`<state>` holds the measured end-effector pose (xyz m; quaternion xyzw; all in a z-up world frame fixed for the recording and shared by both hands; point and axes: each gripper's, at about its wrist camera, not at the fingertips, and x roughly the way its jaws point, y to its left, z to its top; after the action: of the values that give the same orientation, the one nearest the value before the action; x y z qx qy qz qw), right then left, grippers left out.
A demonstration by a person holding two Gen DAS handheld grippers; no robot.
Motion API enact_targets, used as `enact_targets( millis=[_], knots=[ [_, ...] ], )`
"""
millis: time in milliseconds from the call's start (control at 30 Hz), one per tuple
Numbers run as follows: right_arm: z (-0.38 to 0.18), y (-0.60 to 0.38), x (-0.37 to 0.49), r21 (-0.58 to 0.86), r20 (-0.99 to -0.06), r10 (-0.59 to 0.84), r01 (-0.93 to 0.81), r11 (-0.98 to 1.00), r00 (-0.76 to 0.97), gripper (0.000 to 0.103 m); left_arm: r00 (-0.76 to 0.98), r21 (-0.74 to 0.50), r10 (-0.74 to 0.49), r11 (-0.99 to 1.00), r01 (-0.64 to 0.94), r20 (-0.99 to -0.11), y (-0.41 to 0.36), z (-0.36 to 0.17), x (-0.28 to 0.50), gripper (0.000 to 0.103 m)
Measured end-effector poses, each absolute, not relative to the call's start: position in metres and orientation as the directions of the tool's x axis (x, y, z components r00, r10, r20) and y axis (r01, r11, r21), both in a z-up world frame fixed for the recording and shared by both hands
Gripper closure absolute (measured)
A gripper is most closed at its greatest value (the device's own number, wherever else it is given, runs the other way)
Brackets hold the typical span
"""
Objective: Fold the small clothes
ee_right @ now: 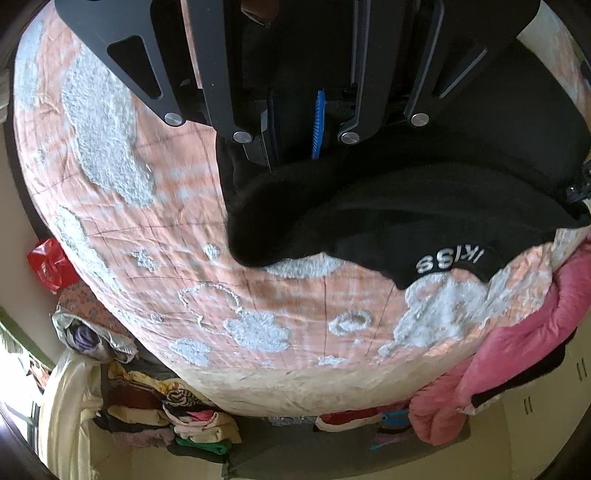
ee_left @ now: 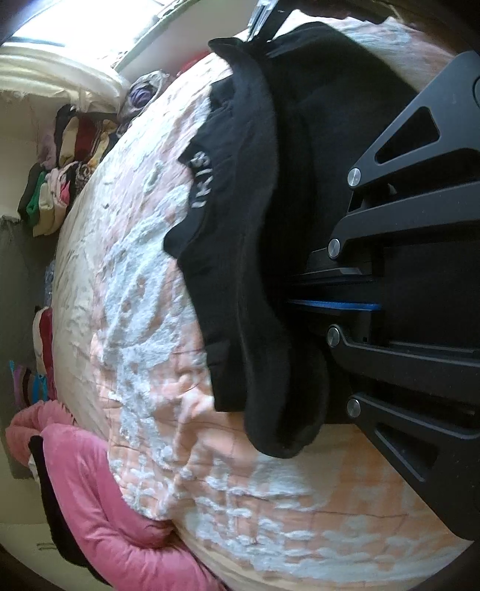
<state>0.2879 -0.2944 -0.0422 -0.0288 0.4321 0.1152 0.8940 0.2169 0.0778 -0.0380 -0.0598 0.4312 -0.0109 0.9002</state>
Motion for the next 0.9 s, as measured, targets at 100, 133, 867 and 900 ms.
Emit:
enact_targets(
  millis=[100, 133, 867, 900],
  knots=[
    [-0.038, -0.302, 0.297, 0.097, -0.767, 0.209, -0.211, 0.973, 0.607, 0.089, 0.632, -0.136, -0.062, 0.988, -0.07, -0.773, 0.087, -0.036, 0.228, 0.1],
    [-0.037, -0.303, 0.298, 0.103, -0.762, 0.212, -0.209, 0.973, 0.612, 0.089, 0.633, -0.147, -0.058, 0.985, -0.089, -0.772, 0.093, -0.035, 0.232, 0.099],
    [-0.041, -0.315, 0.313, 0.099, -0.763, 0.194, -0.185, 0.978, 0.617, 0.096, 0.653, -0.19, -0.021, 0.963, -0.189, -0.757, 0.132, -0.041, 0.234, 0.092],
    [-0.037, -0.315, 0.311, 0.104, -0.755, 0.201, -0.188, 0.977, 0.624, 0.096, 0.663, -0.201, -0.026, 0.961, -0.189, -0.748, 0.134, -0.037, 0.23, 0.095]
  ],
)
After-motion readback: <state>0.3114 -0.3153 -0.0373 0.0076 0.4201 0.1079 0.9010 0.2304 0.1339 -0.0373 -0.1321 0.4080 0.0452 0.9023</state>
